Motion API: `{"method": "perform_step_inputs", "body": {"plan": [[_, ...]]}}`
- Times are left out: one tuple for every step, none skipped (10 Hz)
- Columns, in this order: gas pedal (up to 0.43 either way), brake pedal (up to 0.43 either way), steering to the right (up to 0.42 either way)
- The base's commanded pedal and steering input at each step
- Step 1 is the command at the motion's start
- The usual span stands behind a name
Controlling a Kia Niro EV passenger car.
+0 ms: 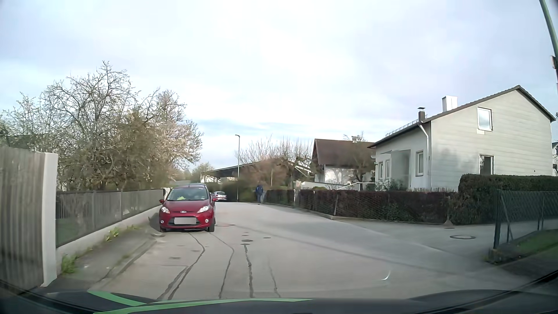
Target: Follow the waypoints while adhering to traffic rules and regulations
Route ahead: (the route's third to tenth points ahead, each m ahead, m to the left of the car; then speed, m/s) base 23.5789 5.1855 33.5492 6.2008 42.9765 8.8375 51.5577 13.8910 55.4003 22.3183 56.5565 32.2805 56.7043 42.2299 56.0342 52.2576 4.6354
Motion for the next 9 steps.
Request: {"method": "perform_step_inputs", "body": {"plan": [[0.000, 0.000, 0.071], [0.000, 0.000, 0.065], [0.008, 0.000, 0.060], [0.020, 0.000, 0.056], [0.028, 0.000, 0.054], [0.047, 0.000, 0.043], [0.059, 0.000, 0.031], [0.098, 0.000, 0.015], [0.098, 0.000, 0.003]]}}
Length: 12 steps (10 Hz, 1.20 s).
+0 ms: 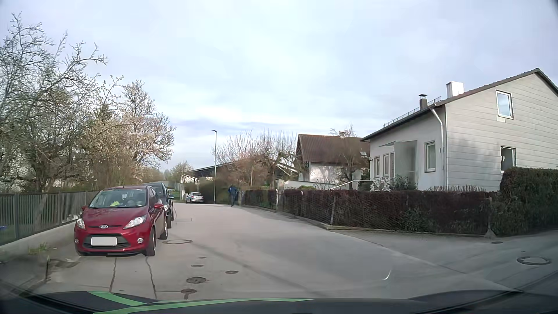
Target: Follow the waypoints while adhering to traffic rules and regulations
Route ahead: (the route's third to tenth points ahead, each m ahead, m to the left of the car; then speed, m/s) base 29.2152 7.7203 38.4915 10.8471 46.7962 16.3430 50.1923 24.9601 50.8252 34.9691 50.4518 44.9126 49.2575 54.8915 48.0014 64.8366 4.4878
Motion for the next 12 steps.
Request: {"method": "perform_step_inputs", "body": {"plan": [[0.110, 0.000, -0.006], [0.138, 0.000, -0.015], [0.138, 0.000, -0.026], [0.138, 0.000, -0.036], [0.150, 0.000, -0.046], [0.150, 0.000, -0.060], [0.157, 0.000, -0.070], [0.169, 0.000, -0.078], [0.169, 0.000, -0.083], [0.169, 0.000, -0.086], [0.177, 0.000, -0.086], [0.177, 0.000, -0.085]]}}
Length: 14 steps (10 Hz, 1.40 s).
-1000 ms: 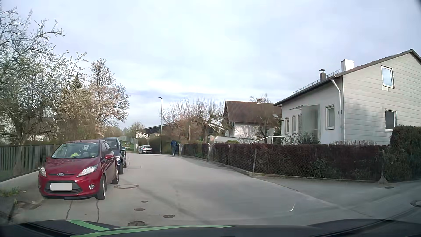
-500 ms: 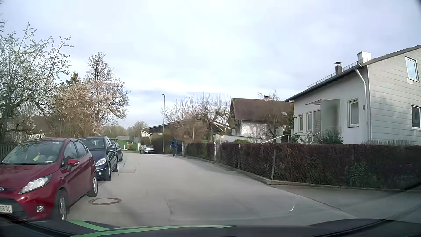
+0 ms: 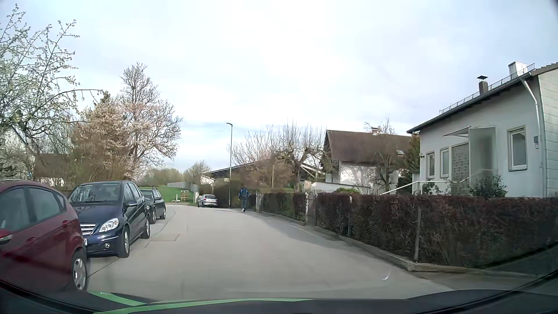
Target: Follow the waypoints while adhering to traffic rules and regulations
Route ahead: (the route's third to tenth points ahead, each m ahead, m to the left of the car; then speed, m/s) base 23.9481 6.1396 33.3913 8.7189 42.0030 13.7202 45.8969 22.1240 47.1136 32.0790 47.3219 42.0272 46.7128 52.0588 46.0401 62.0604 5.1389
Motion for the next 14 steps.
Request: {"method": "perform_step_inputs", "body": {"plan": [[0.189, 0.000, -0.085], [0.197, 0.000, -0.085], [0.197, 0.000, -0.085], [0.197, 0.000, -0.085], [0.197, 0.000, -0.087], [0.197, 0.000, -0.087], [0.197, 0.000, -0.086], [0.197, 0.000, -0.085], [0.197, 0.000, -0.085], [0.197, 0.000, -0.084], [0.197, 0.000, -0.082], [0.197, 0.000, -0.078], [0.197, 0.000, -0.072], [0.197, 0.000, -0.069]]}}
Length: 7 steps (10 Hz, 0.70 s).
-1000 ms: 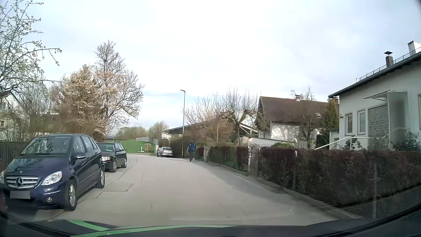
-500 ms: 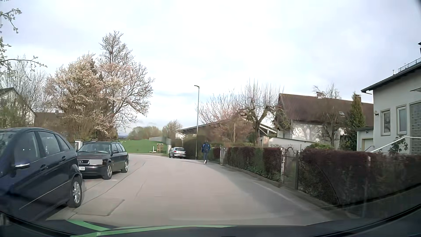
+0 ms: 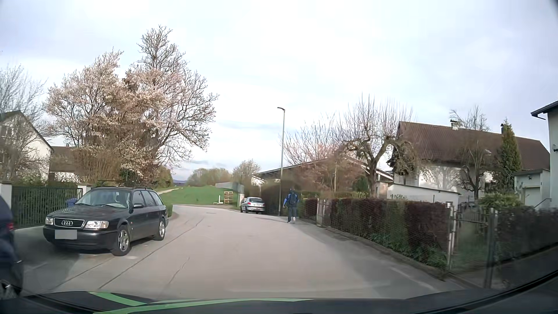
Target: Follow the waypoints while adhering to traffic rules and regulations
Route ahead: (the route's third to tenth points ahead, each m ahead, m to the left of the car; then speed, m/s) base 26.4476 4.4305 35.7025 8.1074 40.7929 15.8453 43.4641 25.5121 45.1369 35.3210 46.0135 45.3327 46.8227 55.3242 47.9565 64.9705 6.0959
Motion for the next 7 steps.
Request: {"method": "perform_step_inputs", "body": {"plan": [[0.197, 0.000, -0.066], [0.197, 0.000, -0.063], [0.197, 0.000, -0.061], [0.197, 0.000, -0.058], [0.197, 0.000, -0.056], [0.197, 0.000, -0.054], [0.197, 0.000, -0.054]]}}
